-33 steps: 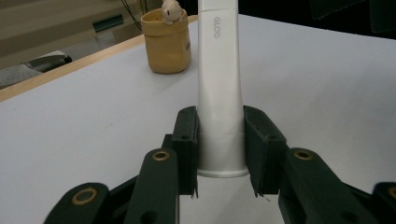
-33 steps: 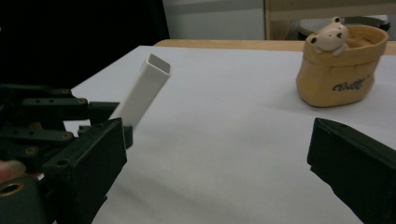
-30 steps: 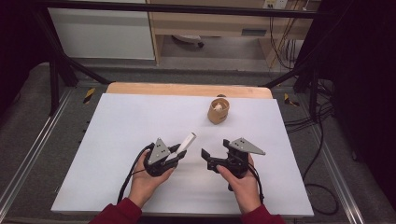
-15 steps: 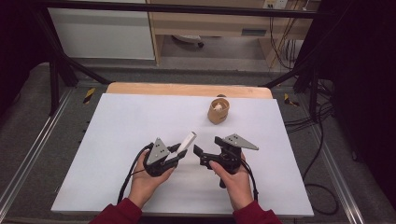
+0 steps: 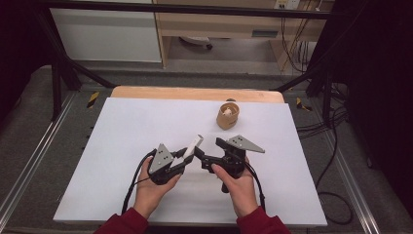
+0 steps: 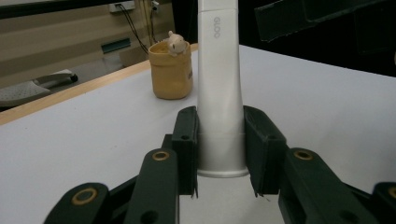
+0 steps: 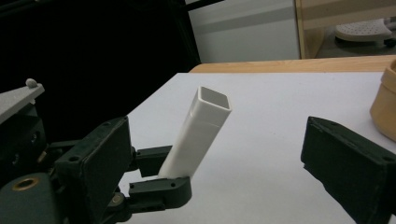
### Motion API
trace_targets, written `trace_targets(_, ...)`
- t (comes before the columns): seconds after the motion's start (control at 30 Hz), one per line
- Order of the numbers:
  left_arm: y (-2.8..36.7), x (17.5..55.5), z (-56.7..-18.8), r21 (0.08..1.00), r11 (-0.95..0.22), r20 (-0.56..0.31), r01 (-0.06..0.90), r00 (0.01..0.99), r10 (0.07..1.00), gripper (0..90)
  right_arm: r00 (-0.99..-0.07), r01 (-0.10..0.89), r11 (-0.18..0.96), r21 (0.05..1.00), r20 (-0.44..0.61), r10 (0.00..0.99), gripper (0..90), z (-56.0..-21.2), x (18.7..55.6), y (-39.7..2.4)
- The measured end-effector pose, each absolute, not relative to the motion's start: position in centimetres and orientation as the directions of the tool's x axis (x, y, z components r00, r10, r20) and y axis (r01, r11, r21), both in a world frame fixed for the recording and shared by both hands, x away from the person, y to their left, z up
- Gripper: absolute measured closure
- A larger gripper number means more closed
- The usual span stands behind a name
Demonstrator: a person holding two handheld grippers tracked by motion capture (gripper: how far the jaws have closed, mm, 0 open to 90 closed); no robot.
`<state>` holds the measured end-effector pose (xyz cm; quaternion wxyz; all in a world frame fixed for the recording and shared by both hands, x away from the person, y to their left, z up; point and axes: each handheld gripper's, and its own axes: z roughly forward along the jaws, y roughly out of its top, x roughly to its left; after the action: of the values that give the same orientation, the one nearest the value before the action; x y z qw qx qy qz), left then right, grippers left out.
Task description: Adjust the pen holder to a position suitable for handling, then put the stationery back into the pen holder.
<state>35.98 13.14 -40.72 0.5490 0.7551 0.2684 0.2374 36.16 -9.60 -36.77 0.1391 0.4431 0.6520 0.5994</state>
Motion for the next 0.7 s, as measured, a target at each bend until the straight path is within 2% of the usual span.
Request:
trace_targets(0.23,13.5,36.0,-40.6,0.962,-0.235,0.057,0.141,0.736,0.675,67.6,-0.582,0.411,-0.112,0.905,0.355,0.731,12.0,-36.4,36.3,-8.8)
trace_targets(0.7,13.1,35.6,-40.4,0.967,-0.222,0.060,0.121,0.744,0.666,67.6,-0.605,0.452,-0.148,0.880,0.424,0.674,27.1,-37.0,36.6,-7.2)
